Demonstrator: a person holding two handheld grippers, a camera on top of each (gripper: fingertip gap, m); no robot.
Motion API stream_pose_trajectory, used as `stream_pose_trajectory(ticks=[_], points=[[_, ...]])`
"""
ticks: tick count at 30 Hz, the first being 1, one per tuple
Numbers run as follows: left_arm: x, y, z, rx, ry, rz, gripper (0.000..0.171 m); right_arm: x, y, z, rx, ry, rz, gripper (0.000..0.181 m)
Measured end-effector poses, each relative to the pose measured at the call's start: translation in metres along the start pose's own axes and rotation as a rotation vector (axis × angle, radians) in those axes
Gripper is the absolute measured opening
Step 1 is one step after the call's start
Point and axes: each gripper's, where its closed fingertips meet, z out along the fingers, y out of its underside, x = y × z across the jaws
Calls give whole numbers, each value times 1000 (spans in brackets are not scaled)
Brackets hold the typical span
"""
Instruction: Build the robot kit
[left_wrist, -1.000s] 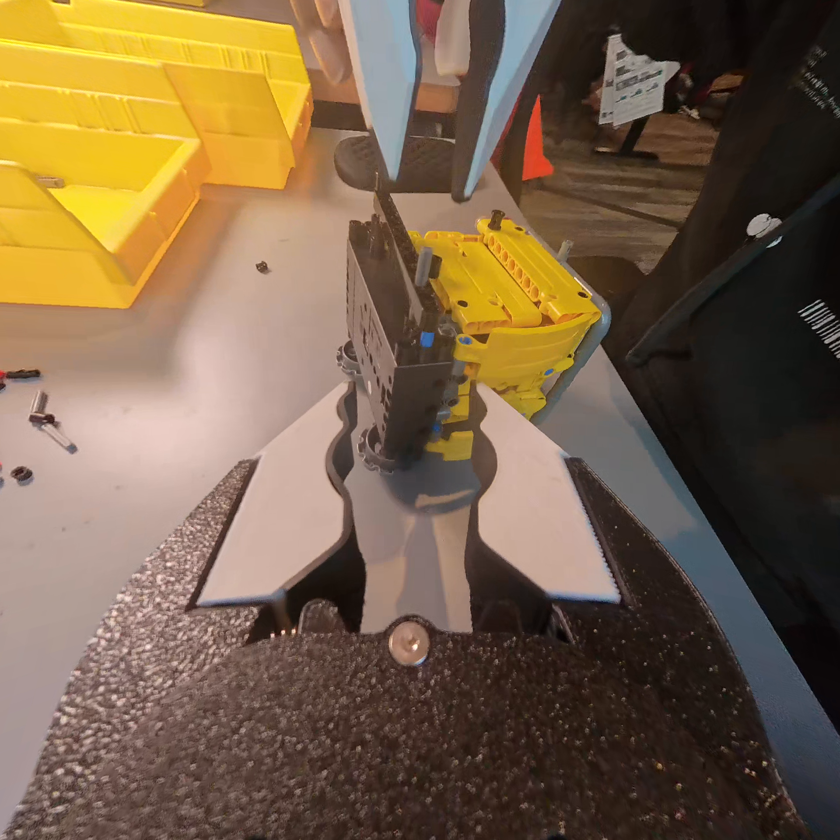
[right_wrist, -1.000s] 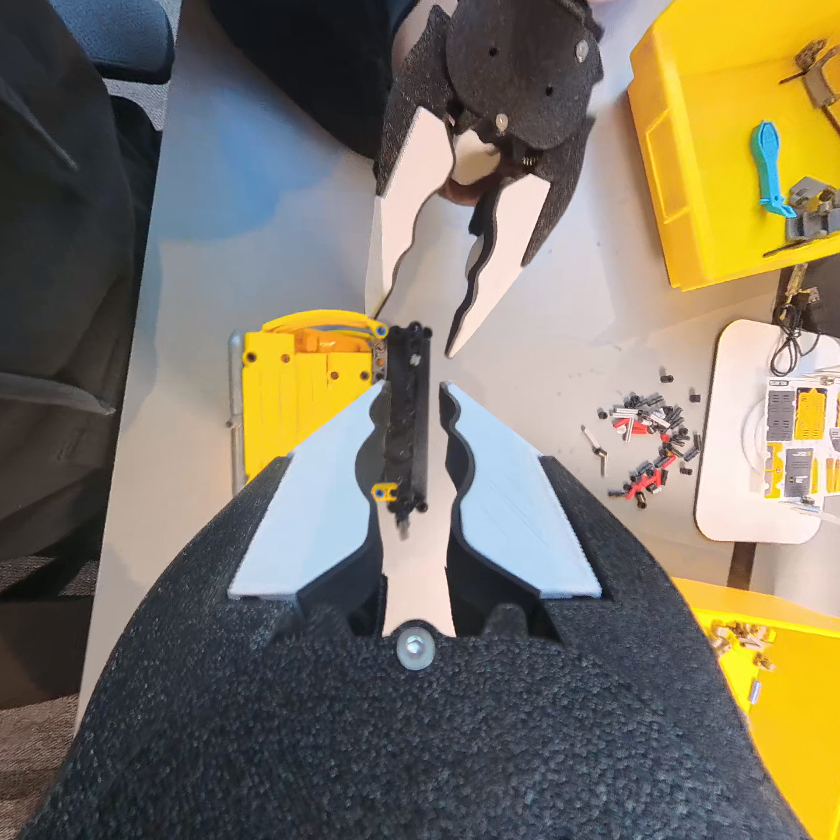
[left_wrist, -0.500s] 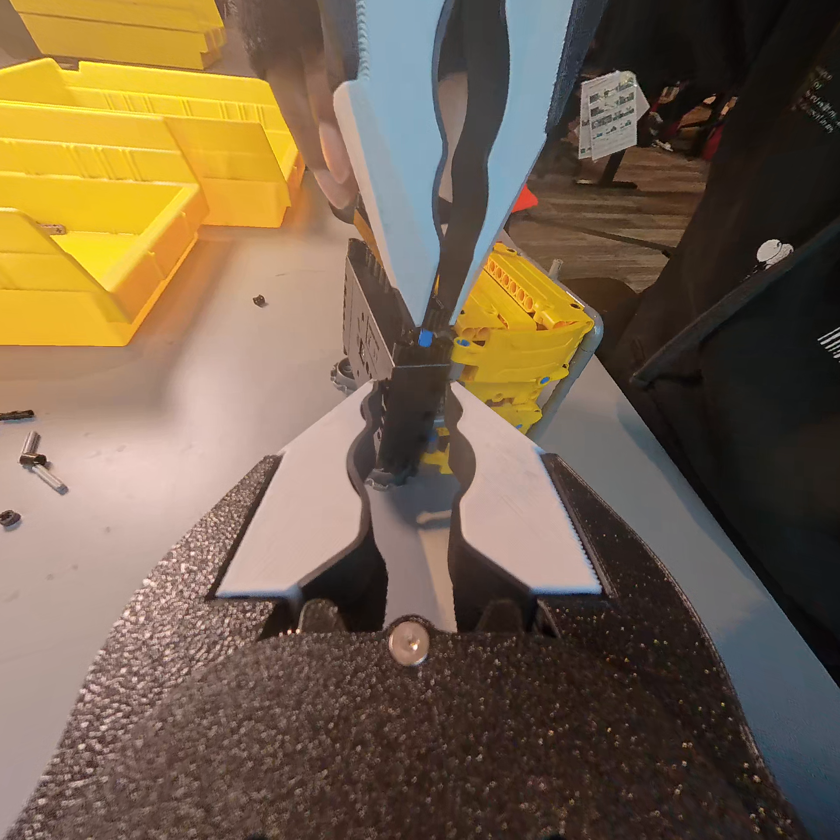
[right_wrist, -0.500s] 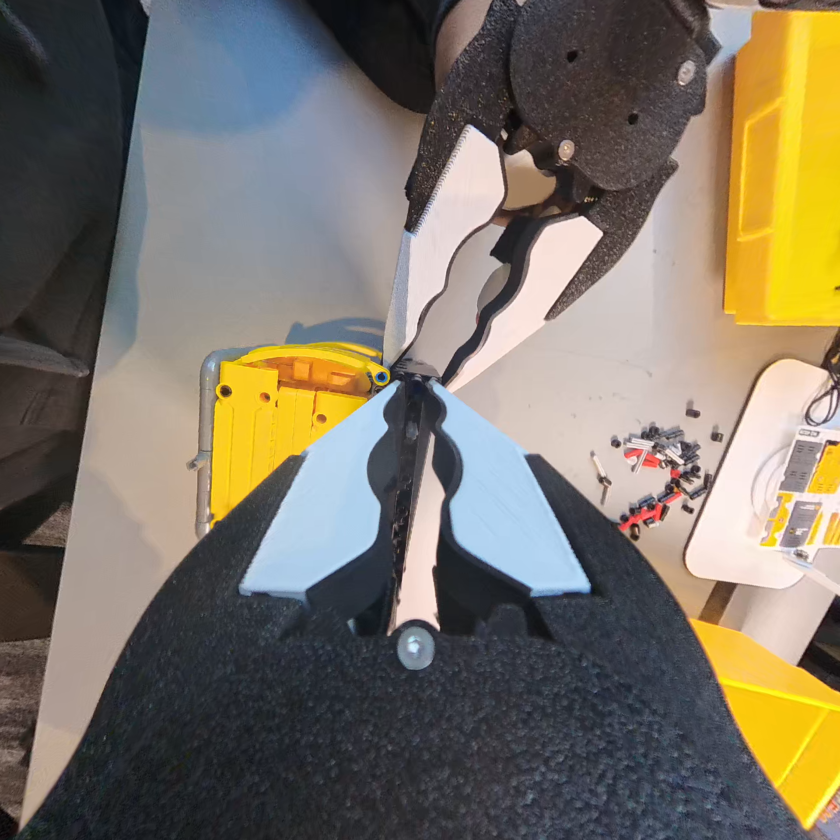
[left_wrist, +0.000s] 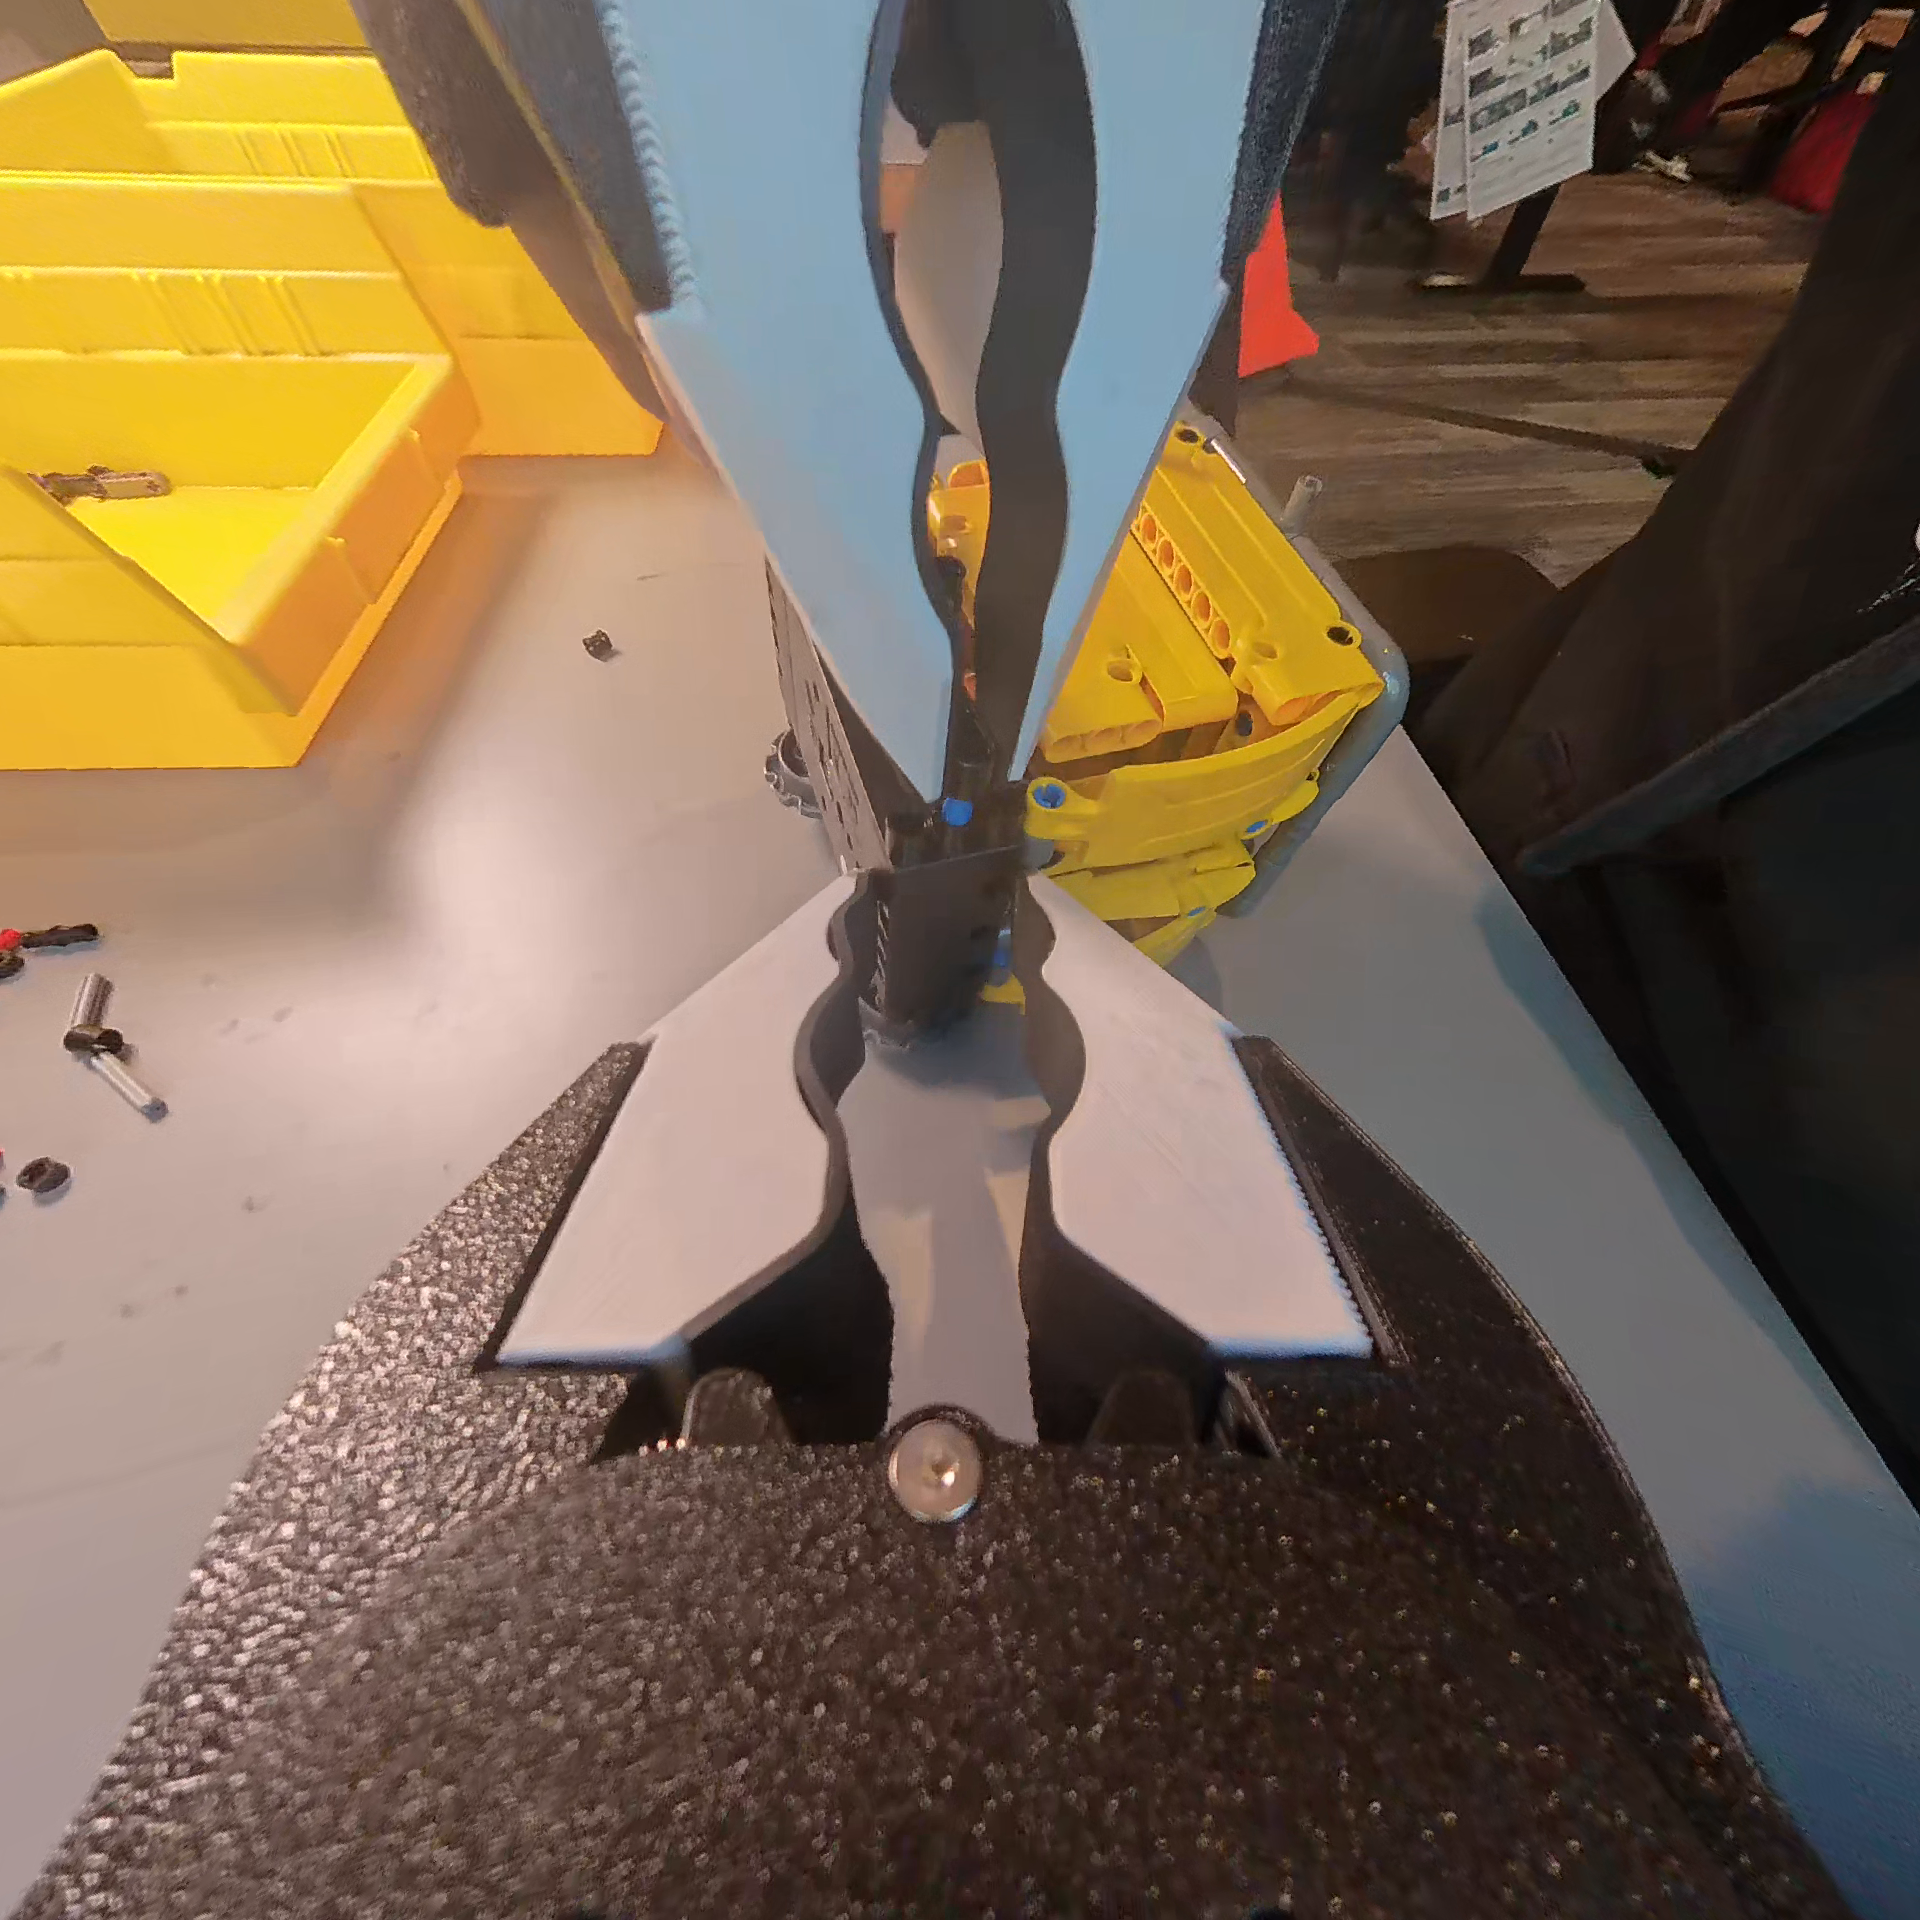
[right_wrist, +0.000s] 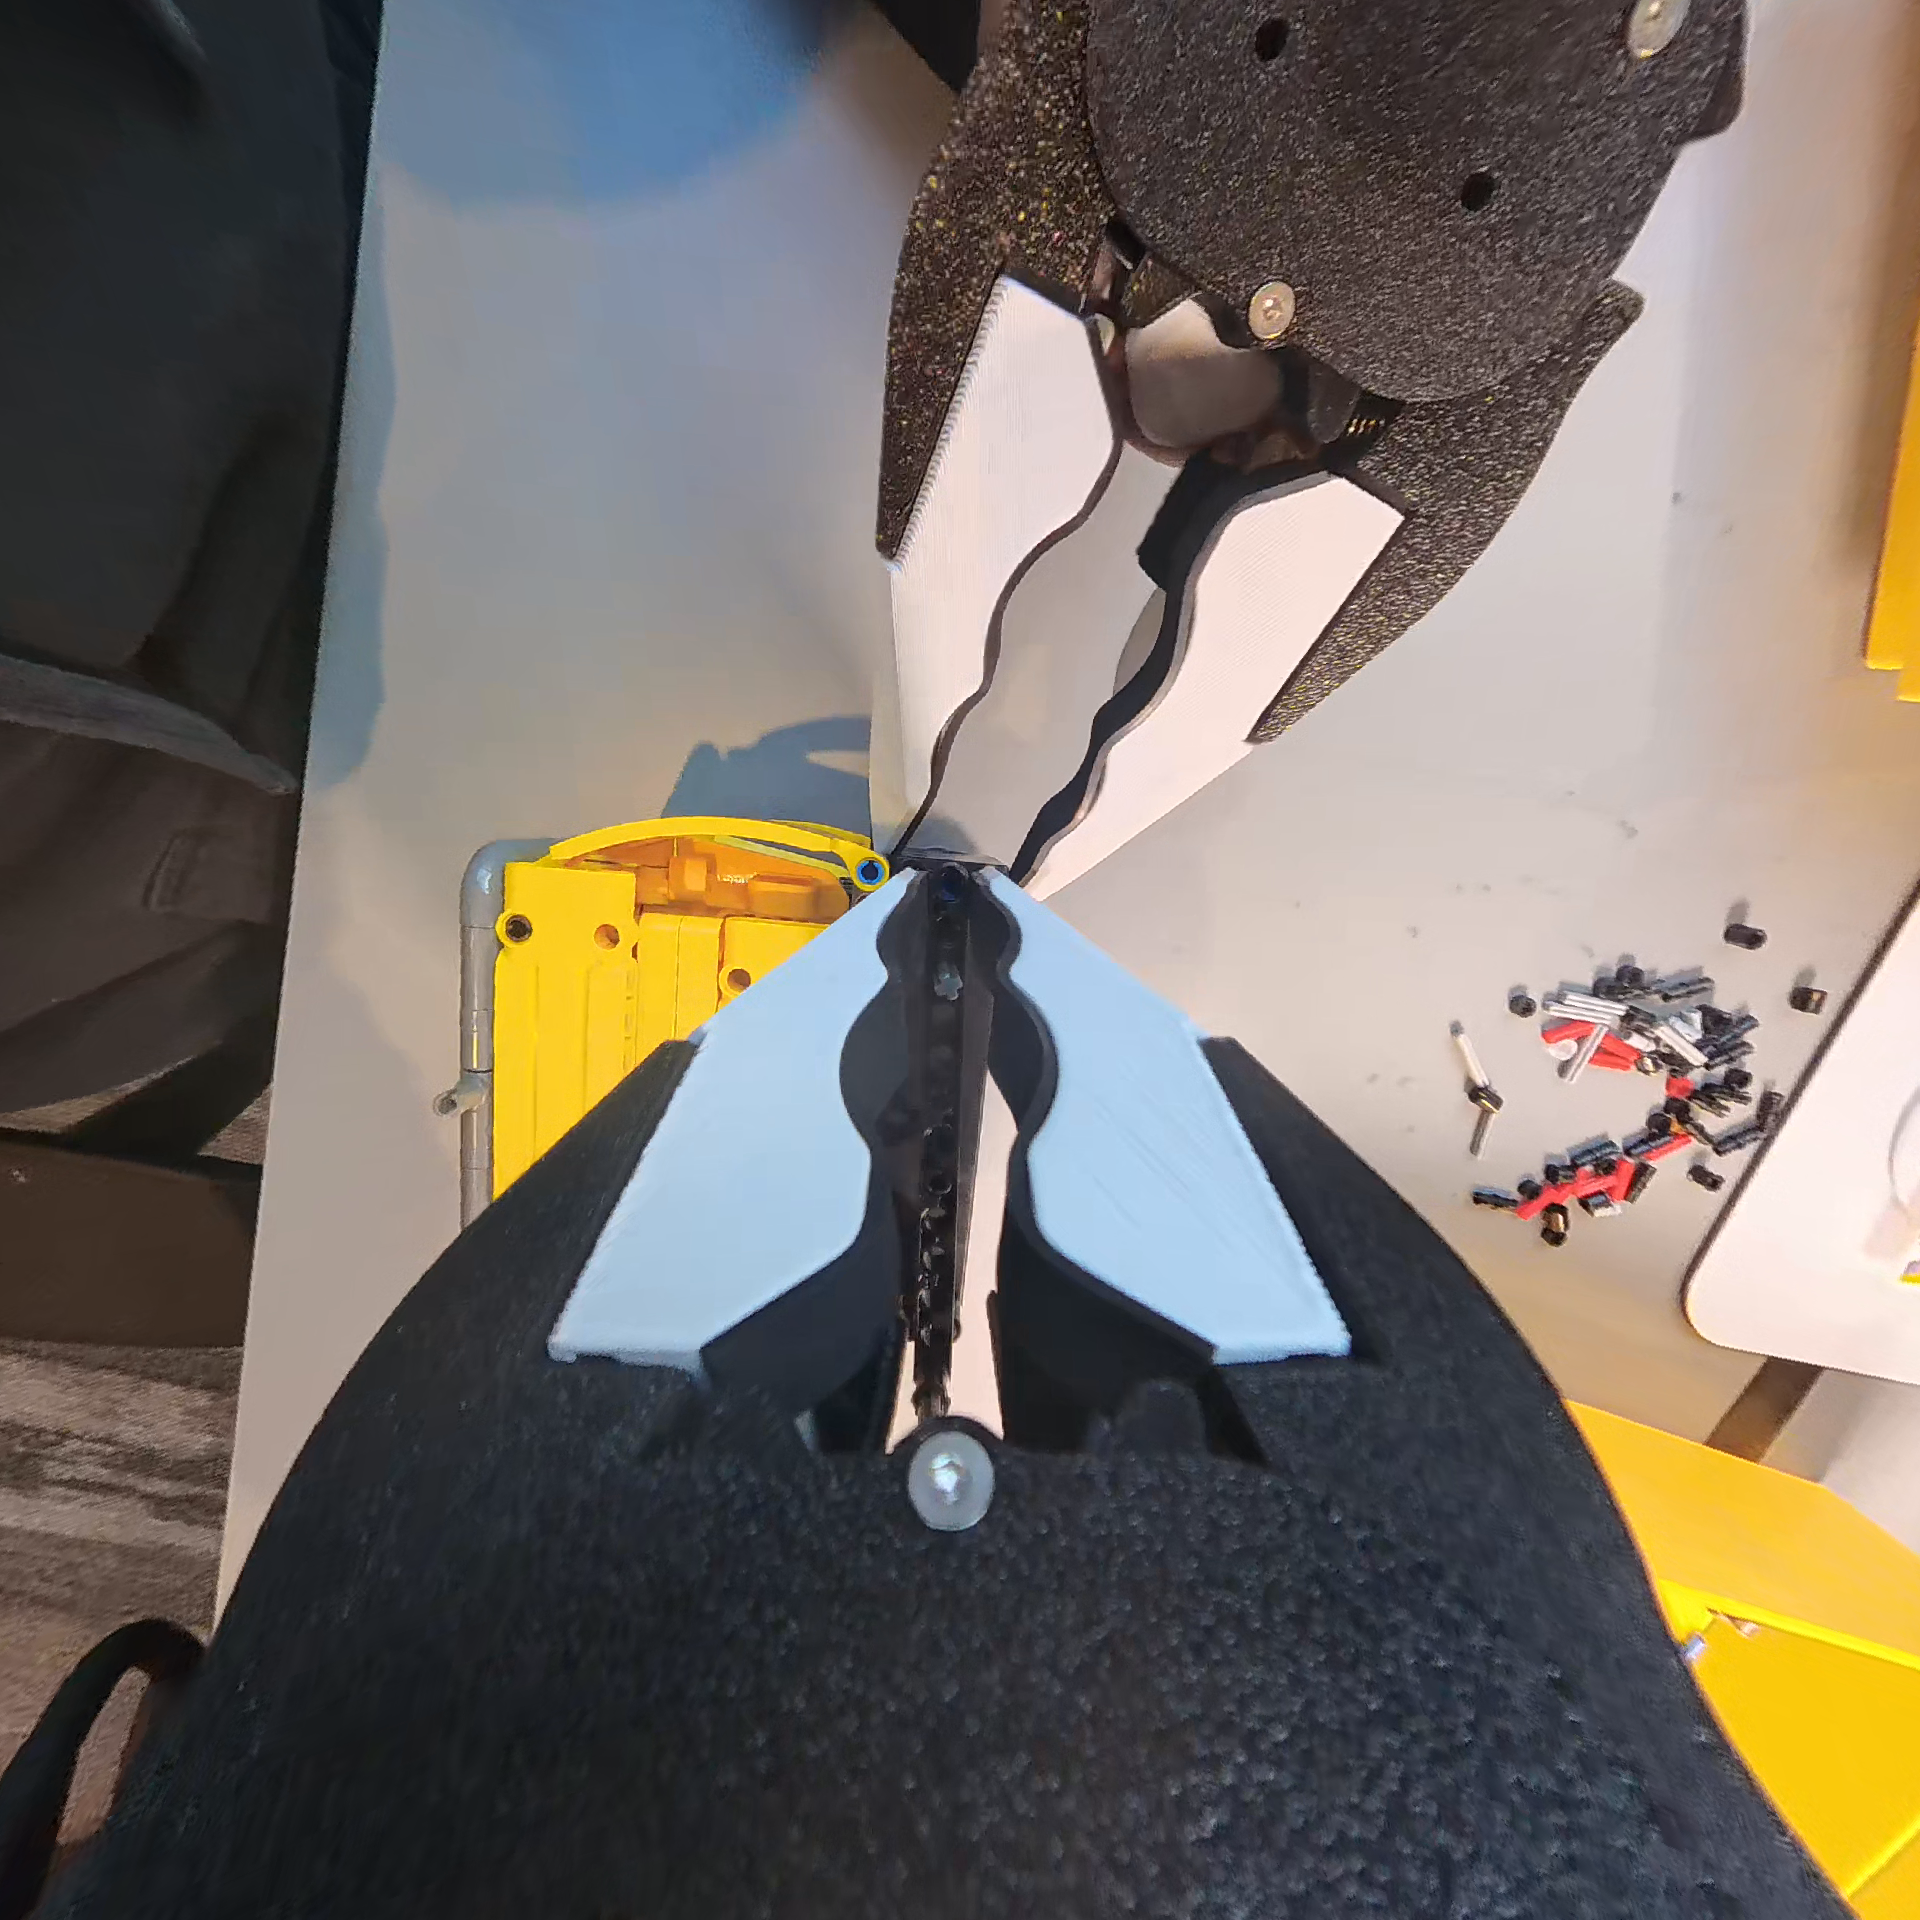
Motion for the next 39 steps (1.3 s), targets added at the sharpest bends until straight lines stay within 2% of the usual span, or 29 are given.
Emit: stream_pose_trajectory(ticks=[10,21,32,35,39], points=[[-3,0,1,-22,-48,2,21,4,5,-1,-81,66,-65,6],[0,0,2,-30,-63,30,21,-3,3,1,-86,12,-28,6],[1,2,5,-51,-82,50,21,-8,2,6,-112,-26,-64,7],[-5,4,3,-45,-95,12,20,3,1,9,-94,27,-41,7],[-2,7,8,-70,-100,33,20,-2,0,16,-103,22,-60,7]])
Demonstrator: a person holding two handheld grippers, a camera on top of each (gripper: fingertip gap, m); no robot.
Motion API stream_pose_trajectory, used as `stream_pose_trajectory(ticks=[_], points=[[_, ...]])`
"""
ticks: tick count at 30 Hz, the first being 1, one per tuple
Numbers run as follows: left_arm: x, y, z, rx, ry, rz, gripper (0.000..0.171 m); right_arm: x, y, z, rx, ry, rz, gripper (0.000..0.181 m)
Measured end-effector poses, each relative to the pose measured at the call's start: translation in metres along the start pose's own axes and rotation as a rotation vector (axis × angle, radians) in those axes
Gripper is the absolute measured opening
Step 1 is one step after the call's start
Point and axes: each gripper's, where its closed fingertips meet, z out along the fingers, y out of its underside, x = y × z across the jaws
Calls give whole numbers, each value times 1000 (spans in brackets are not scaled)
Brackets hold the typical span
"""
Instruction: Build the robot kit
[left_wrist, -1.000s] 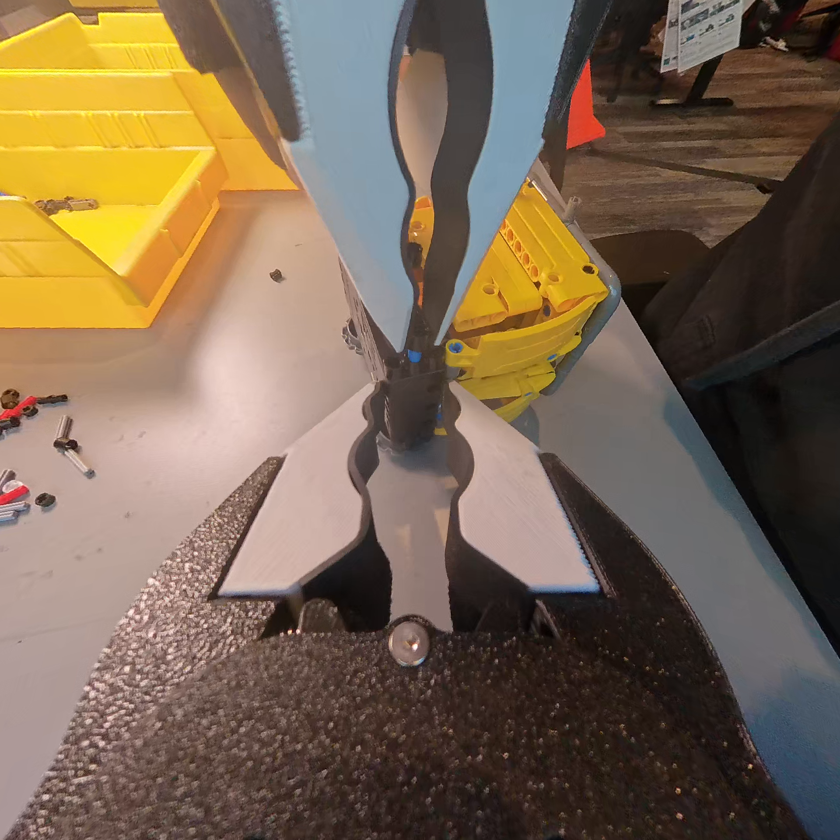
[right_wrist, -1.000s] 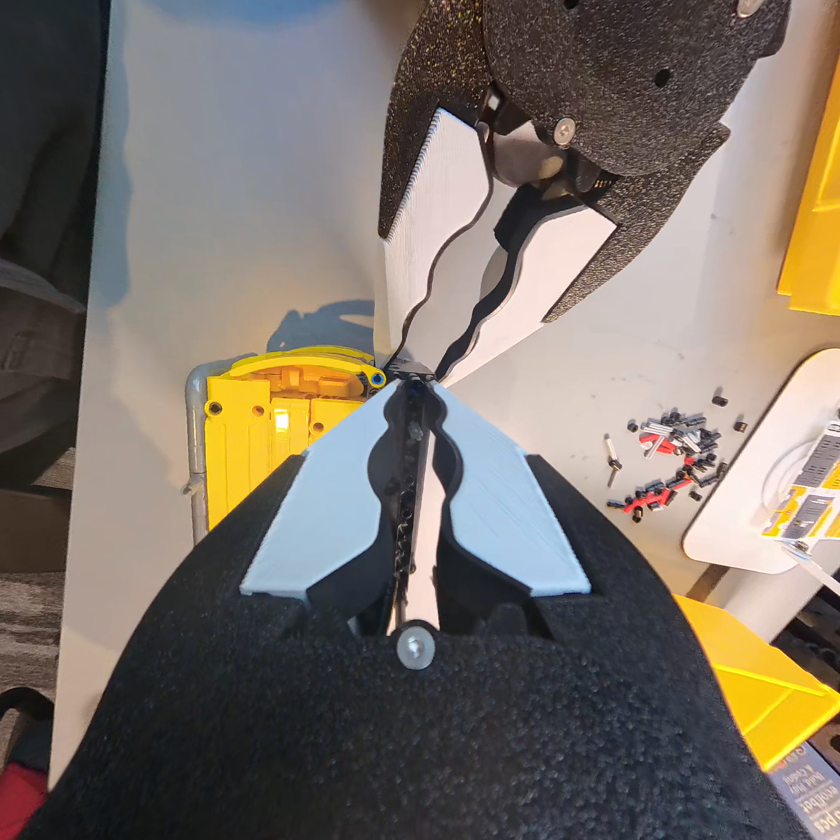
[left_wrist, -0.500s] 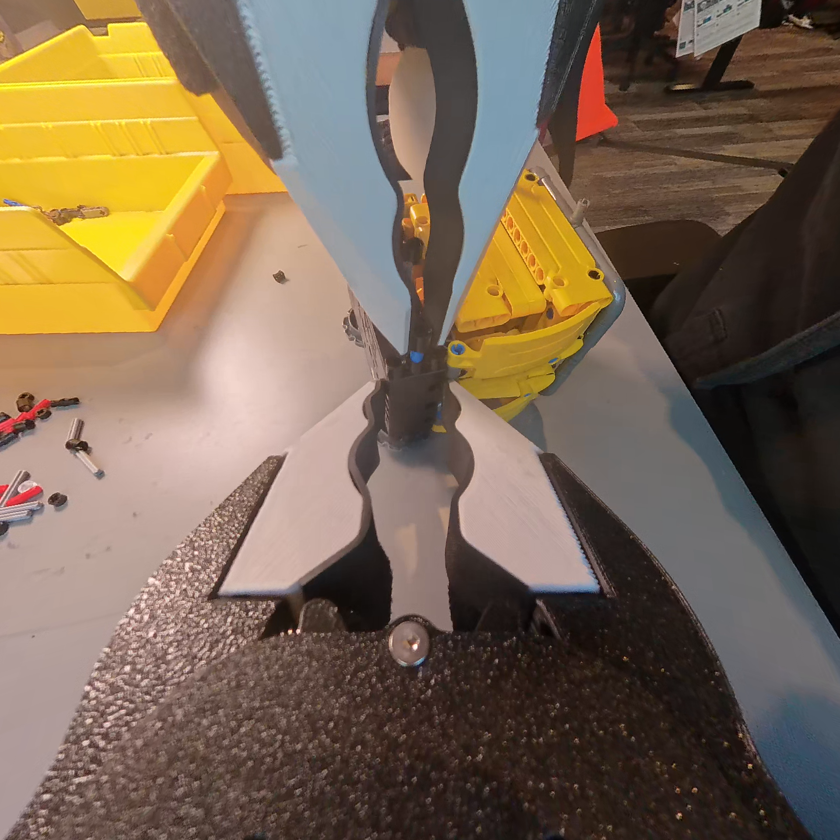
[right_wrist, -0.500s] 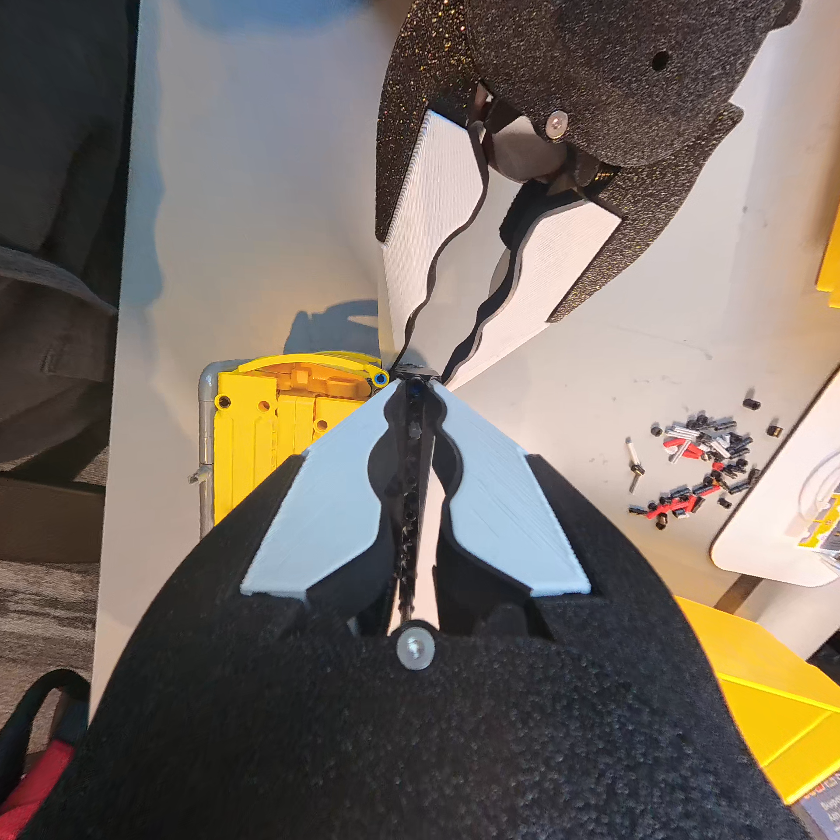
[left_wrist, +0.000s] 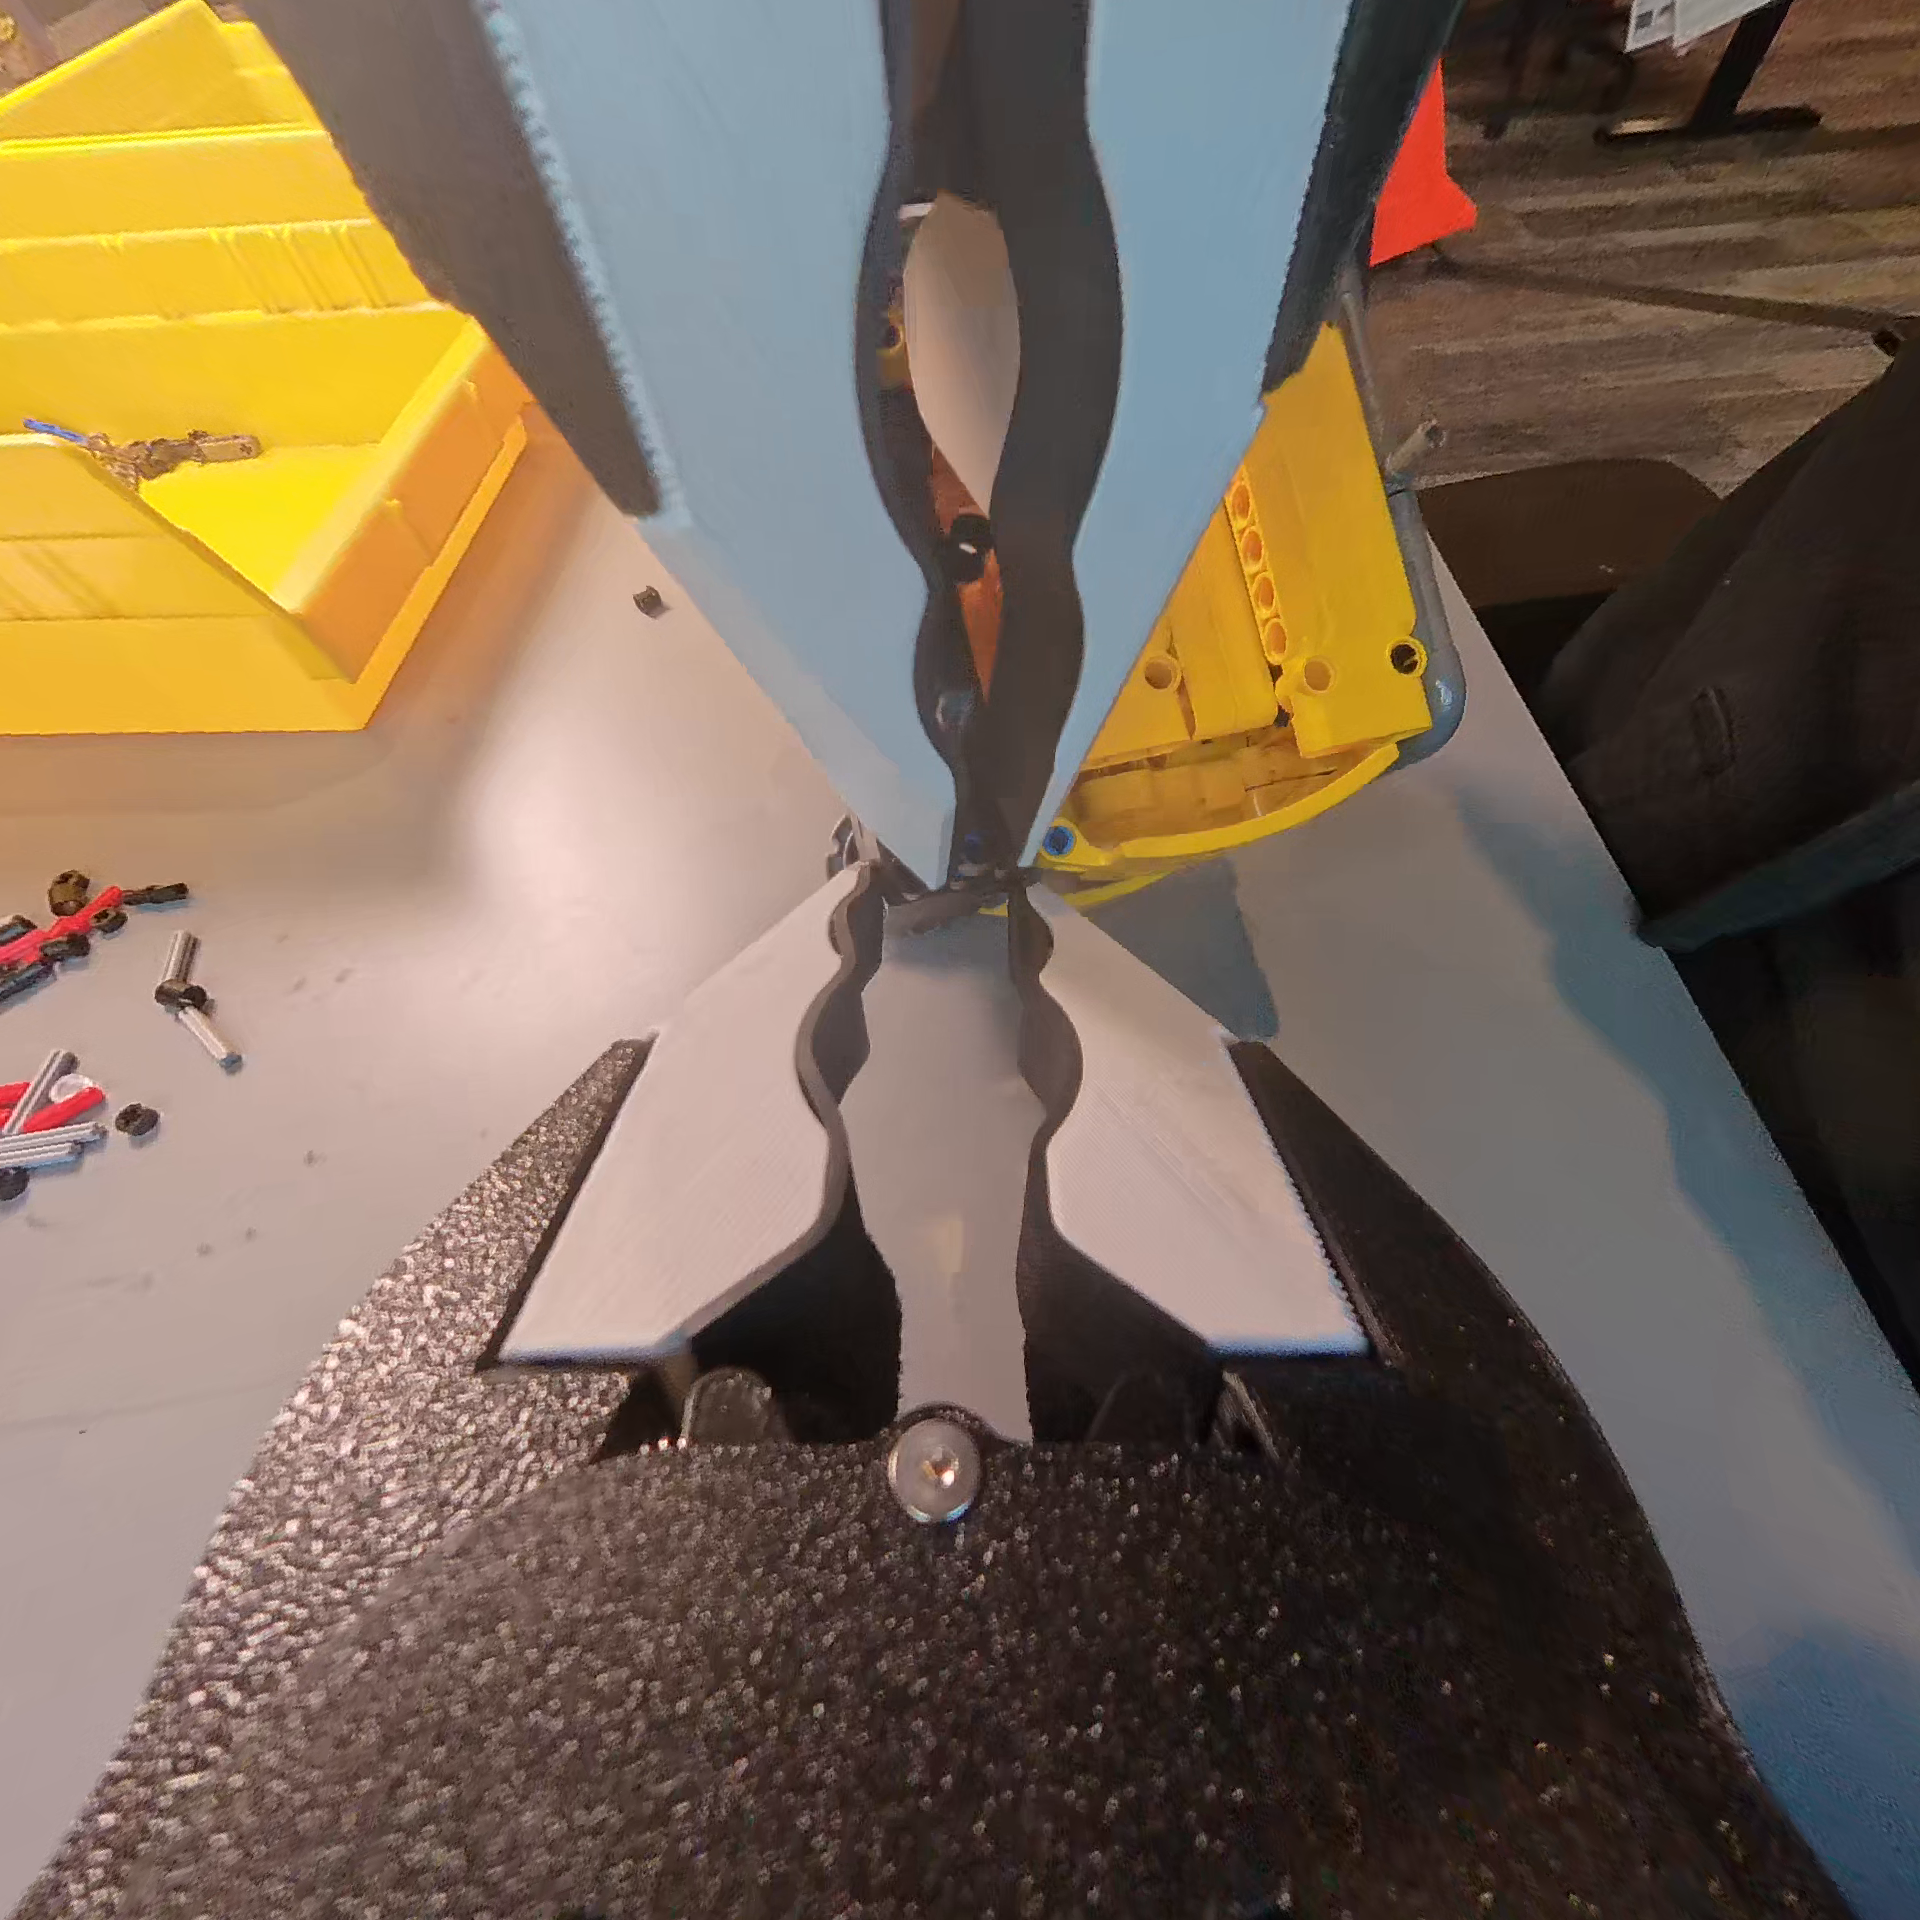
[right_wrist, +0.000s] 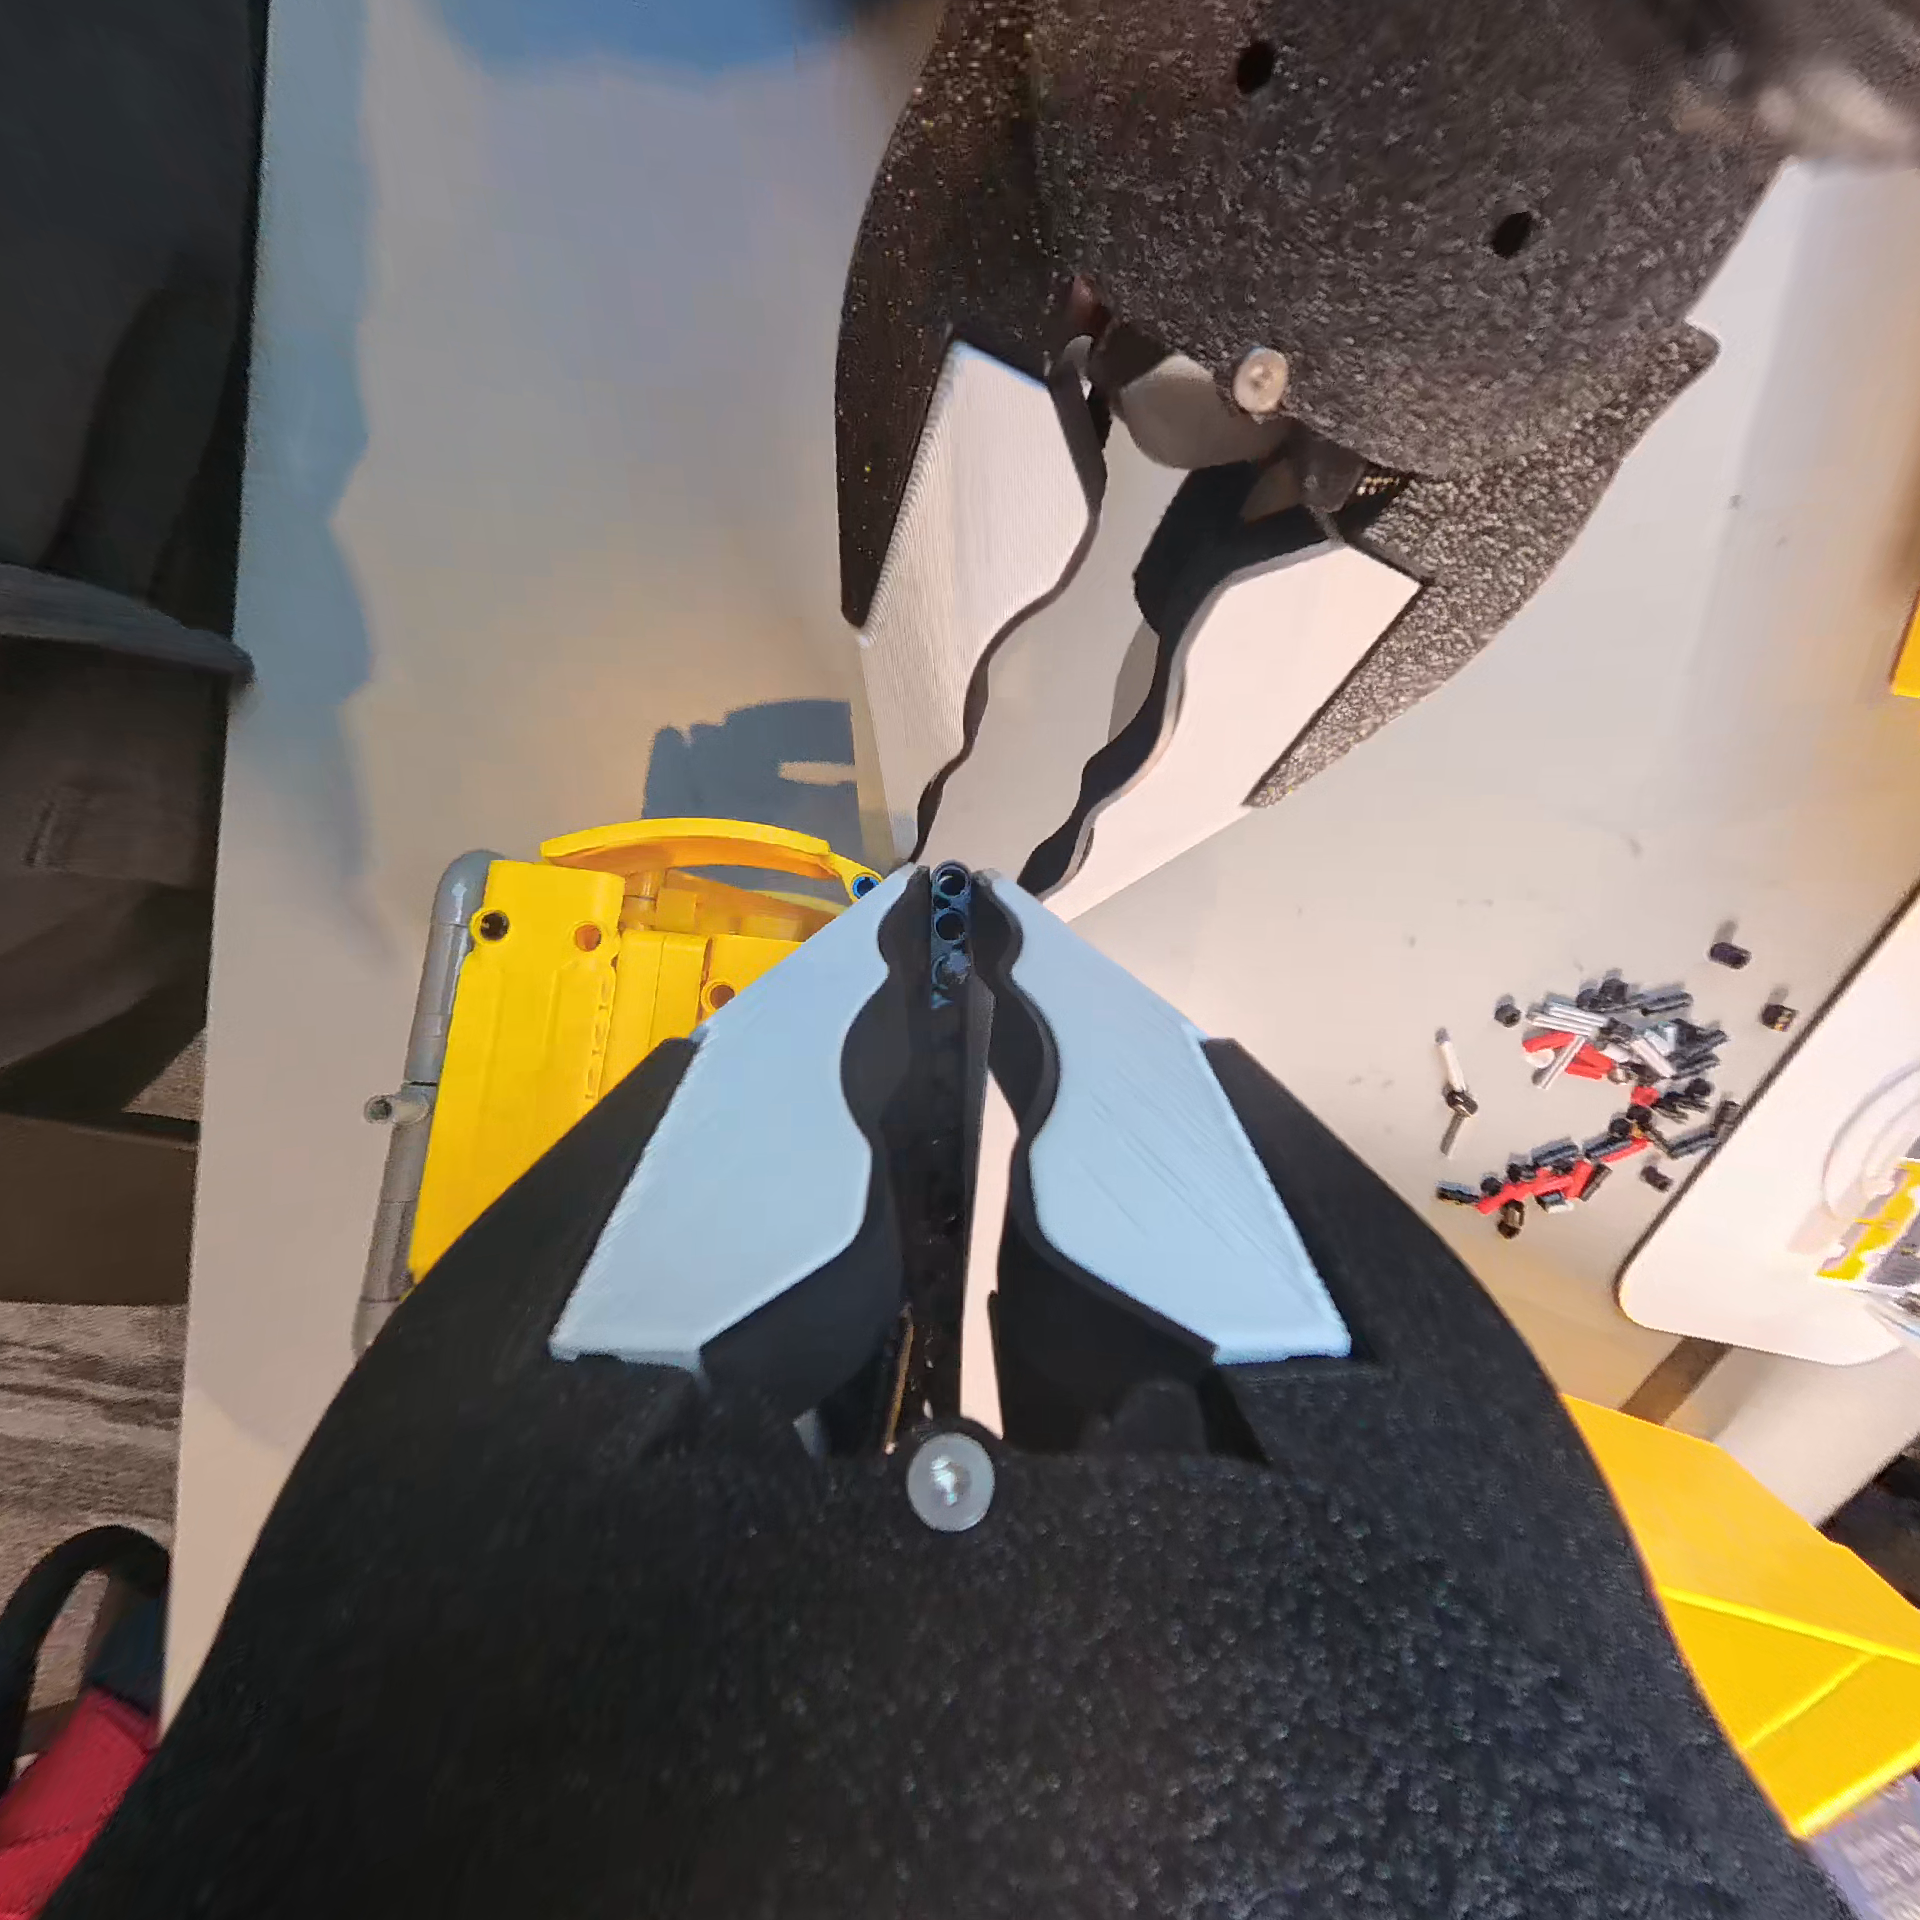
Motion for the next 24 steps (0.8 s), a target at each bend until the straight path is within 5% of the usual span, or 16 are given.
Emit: stream_pose_trajectory(ticks=[5,14,24], points=[[-3,-7,-10,49,-2,-17,20,4,4,-13,-19,53,-15,7],[-4,-24,-19,150,-11,-30,20,3,6,-31,312,66,131,7],[-2,-27,-14,160,-21,-25,21,0,11,-33,252,135,85,7]])
